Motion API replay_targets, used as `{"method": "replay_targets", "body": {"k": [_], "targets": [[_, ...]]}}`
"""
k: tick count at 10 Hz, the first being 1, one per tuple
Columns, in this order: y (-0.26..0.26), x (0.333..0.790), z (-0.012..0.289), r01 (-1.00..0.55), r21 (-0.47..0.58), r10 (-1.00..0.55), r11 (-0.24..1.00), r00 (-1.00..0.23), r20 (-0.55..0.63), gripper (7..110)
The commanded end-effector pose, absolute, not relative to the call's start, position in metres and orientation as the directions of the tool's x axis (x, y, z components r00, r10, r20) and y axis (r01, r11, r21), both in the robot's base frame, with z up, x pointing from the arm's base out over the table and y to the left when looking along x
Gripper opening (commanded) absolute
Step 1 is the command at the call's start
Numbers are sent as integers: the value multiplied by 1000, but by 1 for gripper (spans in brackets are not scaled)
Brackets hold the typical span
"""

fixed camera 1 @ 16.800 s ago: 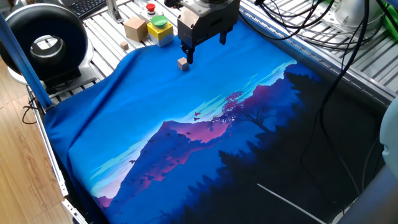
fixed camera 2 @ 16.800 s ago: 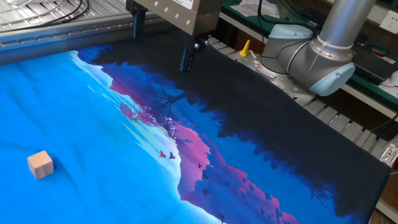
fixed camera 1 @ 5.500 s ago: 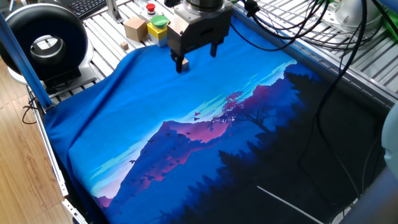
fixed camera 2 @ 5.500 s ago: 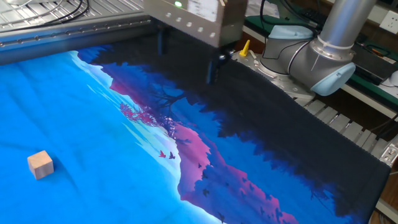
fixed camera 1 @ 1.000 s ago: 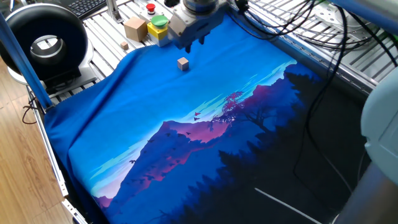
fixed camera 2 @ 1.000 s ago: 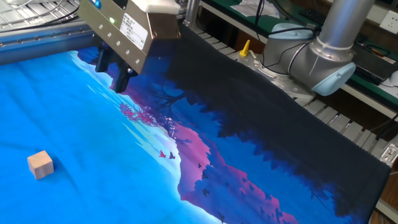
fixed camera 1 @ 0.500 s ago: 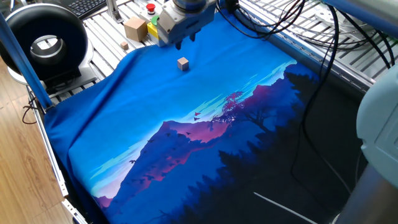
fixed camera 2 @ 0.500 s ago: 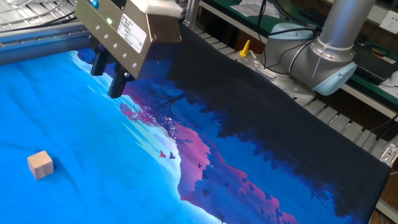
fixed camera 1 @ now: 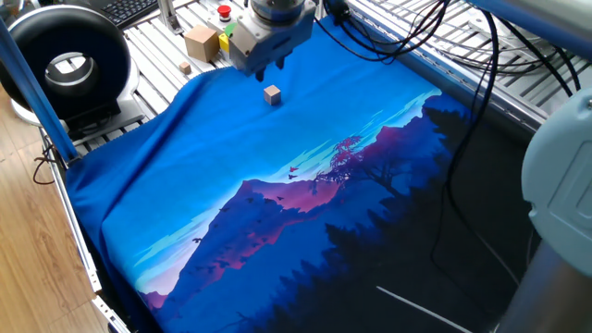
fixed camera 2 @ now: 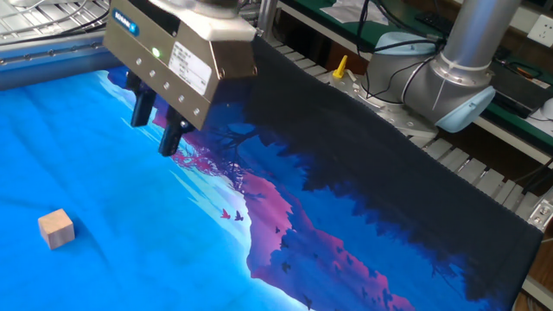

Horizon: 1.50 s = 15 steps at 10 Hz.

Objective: Hold a small block with the gripper and sweep it from left to right on the table

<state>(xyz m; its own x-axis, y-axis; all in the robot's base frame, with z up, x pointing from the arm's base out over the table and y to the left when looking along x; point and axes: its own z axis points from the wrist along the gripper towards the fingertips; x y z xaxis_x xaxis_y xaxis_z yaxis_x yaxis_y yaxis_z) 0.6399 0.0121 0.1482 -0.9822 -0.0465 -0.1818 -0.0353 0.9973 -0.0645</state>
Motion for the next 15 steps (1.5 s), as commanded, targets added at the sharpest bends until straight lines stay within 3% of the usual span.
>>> {"method": "replay_targets", "body": {"k": [1, 4, 5, 6, 7, 9, 11, 13, 14, 15], "targets": [[22, 642, 149, -54, -29, -58, 998, -981, -185, 44], [31, 648, 155, 26, 8, 27, 1000, -978, -208, 44], [25, 627, 157, 53, -11, 51, 999, -989, -140, 44], [12, 589, 161, 77, -75, 77, 994, -997, -12, 7], [11, 588, 161, 82, -80, 81, 993, -997, -10, 7], [45, 630, 164, 60, 67, 70, 996, -983, -167, 7], [58, 620, 164, -48, 105, -33, 993, -990, -137, 7], [68, 634, 167, -61, 141, -33, 988, -981, -192, 7], [67, 634, 167, -43, 141, -16, 989, -982, -190, 66], [73, 642, 170, -49, 161, -12, 986, -975, -223, 66]]}}
